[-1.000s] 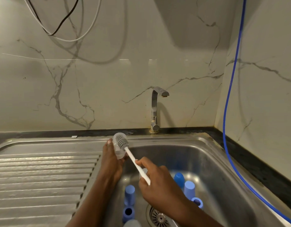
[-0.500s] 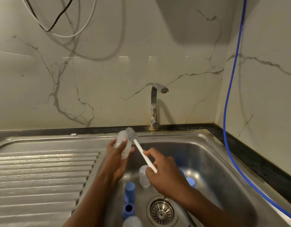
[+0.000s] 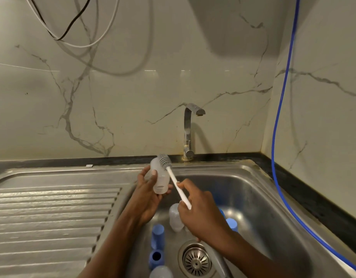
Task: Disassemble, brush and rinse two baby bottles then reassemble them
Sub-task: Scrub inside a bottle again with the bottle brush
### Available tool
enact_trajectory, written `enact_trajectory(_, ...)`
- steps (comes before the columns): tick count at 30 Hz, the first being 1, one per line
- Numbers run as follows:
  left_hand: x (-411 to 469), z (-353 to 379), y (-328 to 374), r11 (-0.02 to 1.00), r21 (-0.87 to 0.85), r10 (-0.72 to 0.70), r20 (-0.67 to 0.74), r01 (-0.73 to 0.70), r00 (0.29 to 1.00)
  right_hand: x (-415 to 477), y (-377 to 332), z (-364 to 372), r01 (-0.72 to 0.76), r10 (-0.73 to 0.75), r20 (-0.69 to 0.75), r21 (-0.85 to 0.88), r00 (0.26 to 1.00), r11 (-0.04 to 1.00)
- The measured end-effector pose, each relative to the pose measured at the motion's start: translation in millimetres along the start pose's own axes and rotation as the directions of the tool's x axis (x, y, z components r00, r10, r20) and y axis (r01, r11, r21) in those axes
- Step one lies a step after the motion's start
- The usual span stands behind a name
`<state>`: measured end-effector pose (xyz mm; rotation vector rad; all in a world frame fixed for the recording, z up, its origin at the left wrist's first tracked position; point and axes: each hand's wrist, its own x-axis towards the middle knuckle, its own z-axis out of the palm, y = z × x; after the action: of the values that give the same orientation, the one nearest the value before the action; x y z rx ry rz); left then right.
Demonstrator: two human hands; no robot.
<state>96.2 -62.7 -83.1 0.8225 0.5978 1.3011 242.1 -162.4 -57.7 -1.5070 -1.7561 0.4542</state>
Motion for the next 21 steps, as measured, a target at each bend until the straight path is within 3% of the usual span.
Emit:
enact_trajectory(3,-7,7,0,0.986,0.097,-0.143,0.123,0.132,0.982,6,2,-14,-0.037,0.039,-0.053,0.052,0.998,0.998)
enact_trajectory(5,-7,8,-7,0.963,0.226,-0.170,0.090,0.146,0.981,7,4,-21,-0.048,0.051,-0.045,0.060,0.998,0.997)
enact_trajectory(7,-2,2,-13,0.891,0.446,-0.080,-0.031,0.085,0.996,4,4,-24,-0.065,0.065,-0.005,0.074,0.998,0.995)
enact_trajectory(10,5,-11,-12,0.693,0.721,0.110,-0.147,0.030,0.983,-1,3,-26,-0.100,0.094,0.072,0.092,0.993,0.991)
enact_trajectory(21,7,-24,-6,0.672,0.740,0.267,-0.225,-0.014,0.937,-17,-13,-23,-0.059,0.038,0.181,0.112,0.983,0.992)
